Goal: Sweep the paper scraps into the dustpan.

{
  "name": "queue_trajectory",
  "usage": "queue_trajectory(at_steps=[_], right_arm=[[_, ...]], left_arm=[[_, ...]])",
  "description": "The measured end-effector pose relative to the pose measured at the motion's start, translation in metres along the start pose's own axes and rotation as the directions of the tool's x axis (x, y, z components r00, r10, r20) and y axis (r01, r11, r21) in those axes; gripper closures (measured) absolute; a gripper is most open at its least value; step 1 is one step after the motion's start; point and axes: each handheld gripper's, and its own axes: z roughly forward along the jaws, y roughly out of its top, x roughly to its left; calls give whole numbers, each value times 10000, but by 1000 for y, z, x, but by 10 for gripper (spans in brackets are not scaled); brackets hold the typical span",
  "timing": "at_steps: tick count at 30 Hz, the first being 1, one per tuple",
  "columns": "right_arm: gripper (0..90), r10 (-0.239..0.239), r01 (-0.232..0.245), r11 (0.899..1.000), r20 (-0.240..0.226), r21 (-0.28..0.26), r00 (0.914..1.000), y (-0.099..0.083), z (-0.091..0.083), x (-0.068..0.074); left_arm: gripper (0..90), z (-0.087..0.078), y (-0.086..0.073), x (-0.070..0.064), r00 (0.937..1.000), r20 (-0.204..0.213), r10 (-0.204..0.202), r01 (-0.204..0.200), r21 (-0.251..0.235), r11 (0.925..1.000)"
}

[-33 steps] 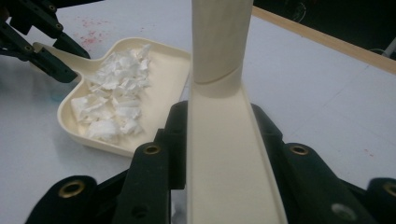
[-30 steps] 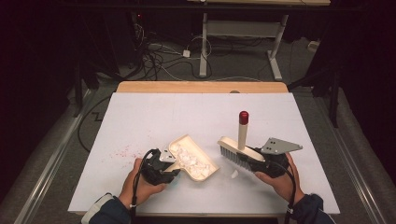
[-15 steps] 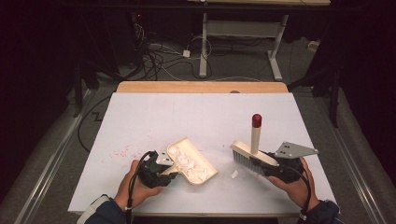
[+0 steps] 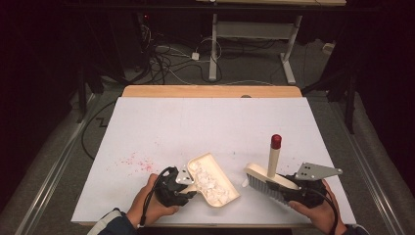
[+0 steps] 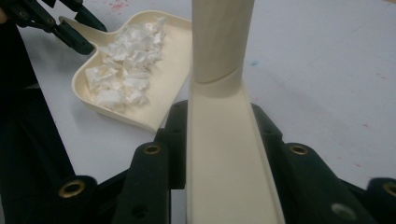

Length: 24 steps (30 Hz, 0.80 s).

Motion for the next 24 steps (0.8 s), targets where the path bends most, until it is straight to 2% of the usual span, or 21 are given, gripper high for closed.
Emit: queue_trajectory(at_steps=[7,13,17,21,24], right_arm=[[674,-197,191,9996,-247,-228,9995,5,20,11],[674,-615,566,9962,-750,-658,9953,15,32,21],[674,-763,675,9930,-899,-971,9930,16,30,24],[674,-696,537,9878,-1059,-1461,9919,18,23,21],[674,-700,585,9862,-700,-1549,9951,18,19,17]], left_arm=[[635,9,6,-4,9998,41,178,-179,98,9998],[635,12,7,-4,9997,46,223,-223,131,9997],[635,12,7,-4,9997,56,233,-233,140,9996],[635,12,7,-3,9997,85,222,-223,137,9997],[635,12,6,-3,9997,96,222,-223,127,9997]])
